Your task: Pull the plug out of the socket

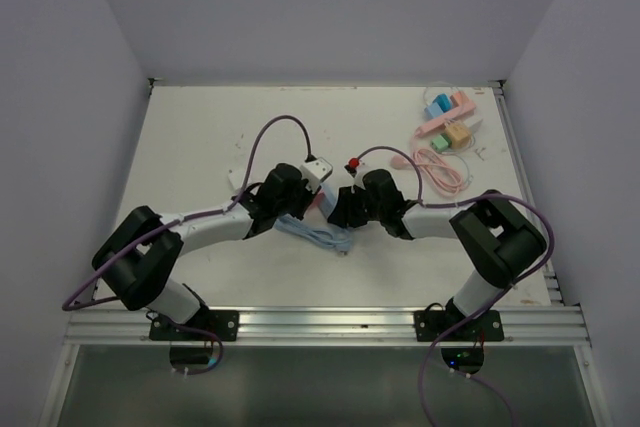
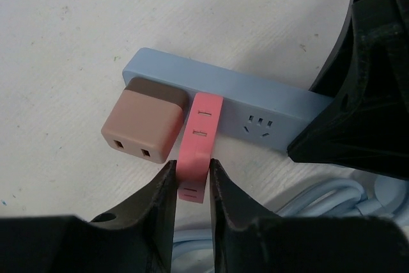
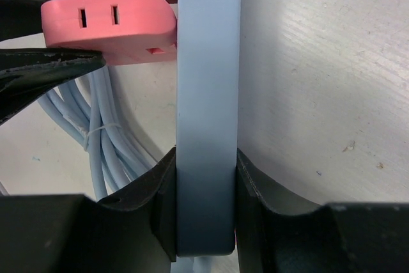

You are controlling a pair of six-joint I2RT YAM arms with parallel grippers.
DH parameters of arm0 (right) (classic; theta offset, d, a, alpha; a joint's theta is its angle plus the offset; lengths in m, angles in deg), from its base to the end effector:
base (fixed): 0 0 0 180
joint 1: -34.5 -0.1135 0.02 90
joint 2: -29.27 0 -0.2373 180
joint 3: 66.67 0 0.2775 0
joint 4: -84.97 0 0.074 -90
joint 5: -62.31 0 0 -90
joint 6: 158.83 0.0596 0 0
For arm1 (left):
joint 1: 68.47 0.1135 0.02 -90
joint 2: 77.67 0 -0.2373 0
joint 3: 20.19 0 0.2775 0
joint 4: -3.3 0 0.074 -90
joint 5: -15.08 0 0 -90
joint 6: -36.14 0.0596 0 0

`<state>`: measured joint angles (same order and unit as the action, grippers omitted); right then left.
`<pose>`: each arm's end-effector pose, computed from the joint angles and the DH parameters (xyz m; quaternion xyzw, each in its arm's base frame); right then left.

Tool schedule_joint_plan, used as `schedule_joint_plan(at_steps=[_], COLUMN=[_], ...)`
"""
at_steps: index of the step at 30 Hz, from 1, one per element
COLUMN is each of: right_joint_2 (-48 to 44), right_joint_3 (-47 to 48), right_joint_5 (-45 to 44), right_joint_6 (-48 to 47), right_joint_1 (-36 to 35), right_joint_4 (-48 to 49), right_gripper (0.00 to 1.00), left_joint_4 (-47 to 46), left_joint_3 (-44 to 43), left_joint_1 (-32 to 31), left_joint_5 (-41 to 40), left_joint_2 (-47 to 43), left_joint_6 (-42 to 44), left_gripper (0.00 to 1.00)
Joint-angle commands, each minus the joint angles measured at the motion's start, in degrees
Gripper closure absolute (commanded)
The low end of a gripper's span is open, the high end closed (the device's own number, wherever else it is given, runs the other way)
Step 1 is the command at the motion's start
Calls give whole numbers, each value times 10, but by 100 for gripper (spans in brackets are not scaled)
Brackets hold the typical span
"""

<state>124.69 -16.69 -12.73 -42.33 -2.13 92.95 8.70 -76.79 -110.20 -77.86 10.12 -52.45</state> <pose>0.2649 0.2161 0.0720 -0.1359 0.8805 0.3292 0.3128 0.2673 -0.2343 0.1273 0.3176 0.8347 -0.1333 0.4296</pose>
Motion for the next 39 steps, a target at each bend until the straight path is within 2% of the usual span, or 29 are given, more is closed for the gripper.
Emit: schedule_joint_plan(at_steps=[1, 5, 21, 29, 39], right_joint_2=[22, 36, 86, 96, 98], right_joint_3=[10, 21, 54, 65, 59], right_joint_5=[42, 30, -27, -54, -58], right_joint_6=[-28, -29, -10, -3, 12], right_joint_1=[-10, -6, 37, 51, 77], right_joint_4=[-49, -70, -157, -195, -200], right_gripper=[100, 100, 100, 100, 100], left_joint_4=[-13, -6, 11, 31, 40], left_joint_3=[14, 25, 53, 40, 42], left_joint_1=[-6, -7, -5, 30, 38], left_joint_5=[26, 46, 36, 105, 79], left_joint_2=[-37, -67, -140, -149, -178], left_joint_6=[14, 10, 6, -10, -37], left_gripper=[100, 100, 100, 100, 100])
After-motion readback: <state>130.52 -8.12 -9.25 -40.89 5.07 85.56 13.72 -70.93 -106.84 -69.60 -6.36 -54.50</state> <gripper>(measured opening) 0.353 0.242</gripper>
